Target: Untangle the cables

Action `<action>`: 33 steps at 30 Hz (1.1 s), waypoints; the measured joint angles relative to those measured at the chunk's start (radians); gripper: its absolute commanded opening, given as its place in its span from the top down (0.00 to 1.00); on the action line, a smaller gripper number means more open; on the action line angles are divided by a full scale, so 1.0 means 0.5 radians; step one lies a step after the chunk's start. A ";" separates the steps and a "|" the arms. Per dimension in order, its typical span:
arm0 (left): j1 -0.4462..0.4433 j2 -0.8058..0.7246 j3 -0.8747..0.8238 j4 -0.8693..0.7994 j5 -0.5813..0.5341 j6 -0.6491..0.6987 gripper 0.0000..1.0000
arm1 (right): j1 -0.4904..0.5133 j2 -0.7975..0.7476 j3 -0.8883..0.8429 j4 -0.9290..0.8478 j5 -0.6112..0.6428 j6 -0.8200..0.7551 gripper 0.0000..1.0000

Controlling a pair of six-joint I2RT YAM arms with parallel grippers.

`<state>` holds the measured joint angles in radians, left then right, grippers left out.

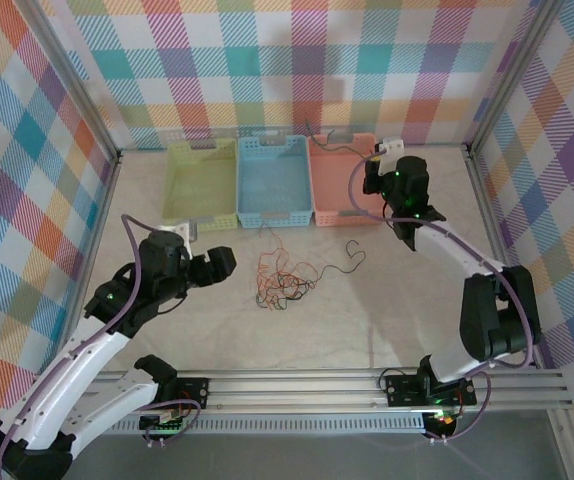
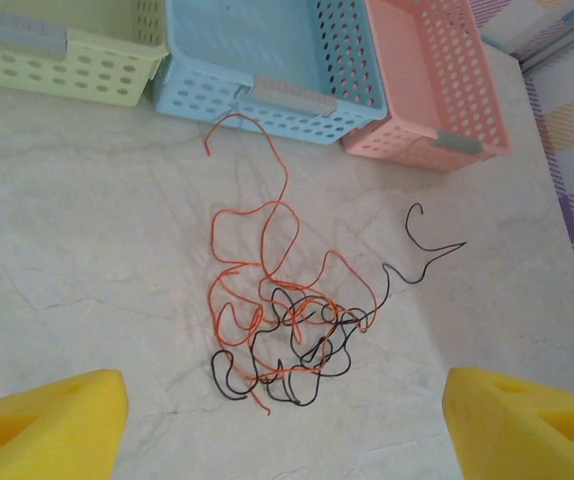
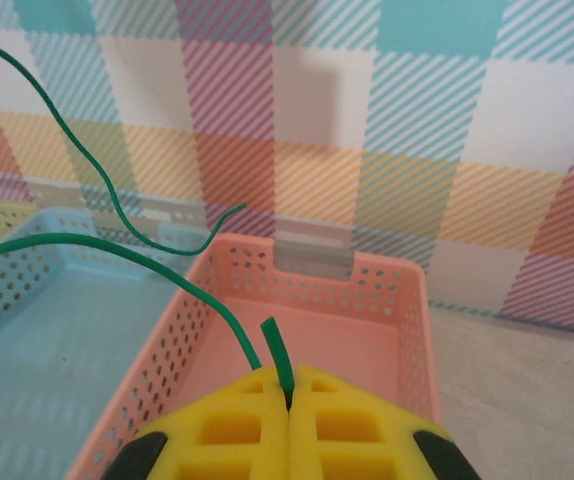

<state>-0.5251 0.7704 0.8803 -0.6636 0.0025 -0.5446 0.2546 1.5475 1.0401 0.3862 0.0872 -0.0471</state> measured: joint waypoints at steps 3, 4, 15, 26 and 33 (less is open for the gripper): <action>0.000 -0.034 -0.009 -0.032 0.000 0.008 0.18 | -0.026 0.110 0.085 -0.053 0.021 0.013 1.00; 0.000 -0.041 -0.011 -0.037 0.000 0.015 0.18 | -0.032 0.143 0.110 -0.067 0.027 0.014 1.00; 0.000 -0.049 -0.013 -0.039 0.014 0.075 0.18 | -0.118 0.377 0.290 -0.182 0.097 0.007 1.00; 0.000 -0.007 -0.014 -0.038 0.032 0.084 0.18 | -0.131 0.575 0.355 -0.239 0.248 -0.021 0.61; 0.001 0.014 -0.023 -0.037 0.068 0.084 0.18 | -0.131 0.559 0.331 -0.244 0.190 -0.013 0.47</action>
<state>-0.5247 0.7776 0.8688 -0.6819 0.0364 -0.5026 0.1890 1.8271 1.2057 0.2642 0.1822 -0.0536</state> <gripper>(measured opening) 0.823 0.526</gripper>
